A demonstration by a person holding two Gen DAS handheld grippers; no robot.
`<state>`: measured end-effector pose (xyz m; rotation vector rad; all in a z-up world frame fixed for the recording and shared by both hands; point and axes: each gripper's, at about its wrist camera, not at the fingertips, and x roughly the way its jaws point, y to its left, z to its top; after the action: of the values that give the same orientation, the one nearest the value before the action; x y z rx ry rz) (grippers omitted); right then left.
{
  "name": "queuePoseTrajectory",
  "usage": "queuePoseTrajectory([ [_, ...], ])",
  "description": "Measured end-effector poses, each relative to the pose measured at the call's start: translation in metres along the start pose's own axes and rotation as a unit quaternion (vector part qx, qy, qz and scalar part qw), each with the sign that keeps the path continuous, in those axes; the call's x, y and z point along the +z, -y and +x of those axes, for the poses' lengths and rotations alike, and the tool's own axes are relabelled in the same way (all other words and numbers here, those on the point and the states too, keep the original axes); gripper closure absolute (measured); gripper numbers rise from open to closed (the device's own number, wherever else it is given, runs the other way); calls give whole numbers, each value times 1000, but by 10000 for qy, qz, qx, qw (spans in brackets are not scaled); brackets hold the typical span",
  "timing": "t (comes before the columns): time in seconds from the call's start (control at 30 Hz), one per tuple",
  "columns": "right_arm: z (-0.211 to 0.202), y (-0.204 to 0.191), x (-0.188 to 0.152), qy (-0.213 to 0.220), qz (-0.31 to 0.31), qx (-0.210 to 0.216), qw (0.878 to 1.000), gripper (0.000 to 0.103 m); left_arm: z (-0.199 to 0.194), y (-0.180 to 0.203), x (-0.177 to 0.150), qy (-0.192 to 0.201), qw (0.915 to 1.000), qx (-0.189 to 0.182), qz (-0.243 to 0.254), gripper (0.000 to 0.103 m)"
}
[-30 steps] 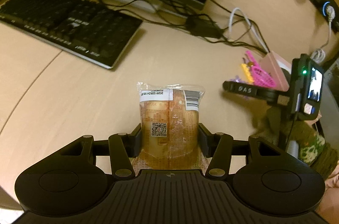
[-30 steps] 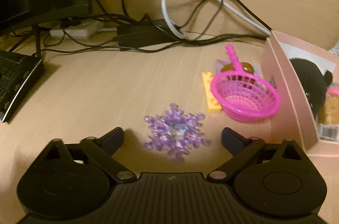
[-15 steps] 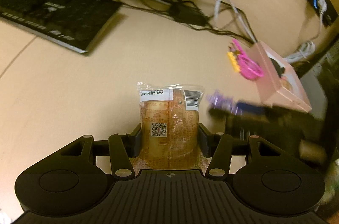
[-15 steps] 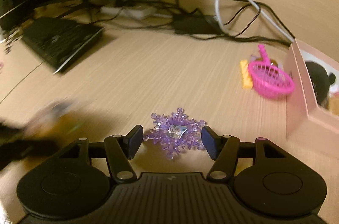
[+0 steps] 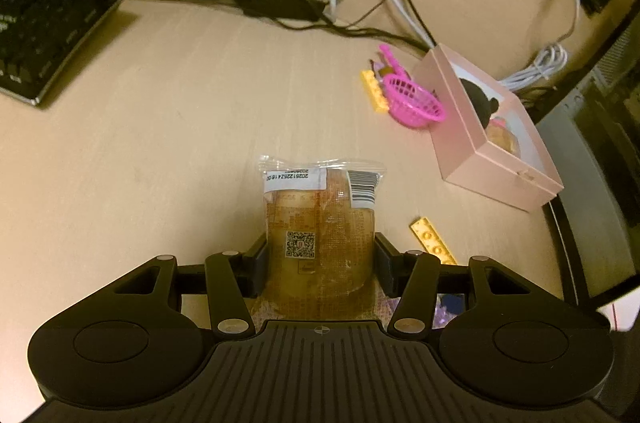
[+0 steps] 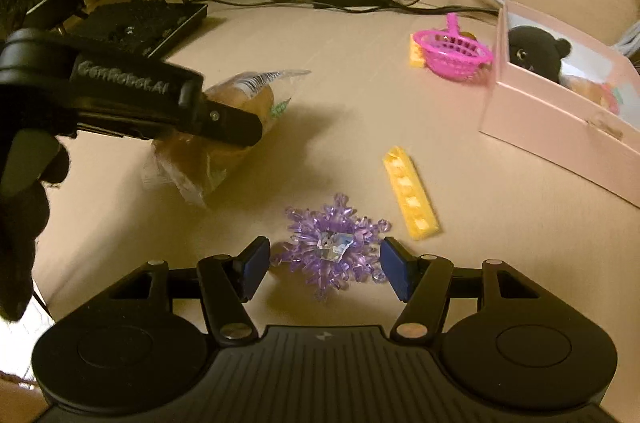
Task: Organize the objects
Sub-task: 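Close the right tool around the purple snowflake piece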
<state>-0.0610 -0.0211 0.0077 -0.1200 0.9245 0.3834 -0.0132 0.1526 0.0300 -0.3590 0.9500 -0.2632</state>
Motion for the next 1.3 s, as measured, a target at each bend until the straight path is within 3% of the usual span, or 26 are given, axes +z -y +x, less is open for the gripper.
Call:
queuePoseTrajectory([
  [0.07,-4,5,-5,12,-30,78,10000,38,2,7,-1,-29,10000,2,-20,47],
  [0.17,-8,13,-8,88,97,169,9998,24,1,16,-1,-46,10000,-8,74,47],
  [0.33,-10,30,-5,218,301,120,9992,17,-10,17,-5,-10,9999,58,118,47],
  [0.63,-3,64,2,421,704,-549,9951,12,-33,5,-12,152,9995,286,37,47],
  [0.73,-20,64,-9,641,931,-571,9919,1,-35,3,-18,132,9989,438,100,47],
  [1.03,-25,7,-26,556,468,-405,9965,0,-36,5,-22,108,9962,715,489,47],
  [1.17,-16,-5,-19,496,337,-403,9974,12,-37,5,-24,86,9959,683,582,47],
  [1.3,-12,-7,-17,444,338,-429,9975,12,-39,3,-23,101,9960,642,612,47],
])
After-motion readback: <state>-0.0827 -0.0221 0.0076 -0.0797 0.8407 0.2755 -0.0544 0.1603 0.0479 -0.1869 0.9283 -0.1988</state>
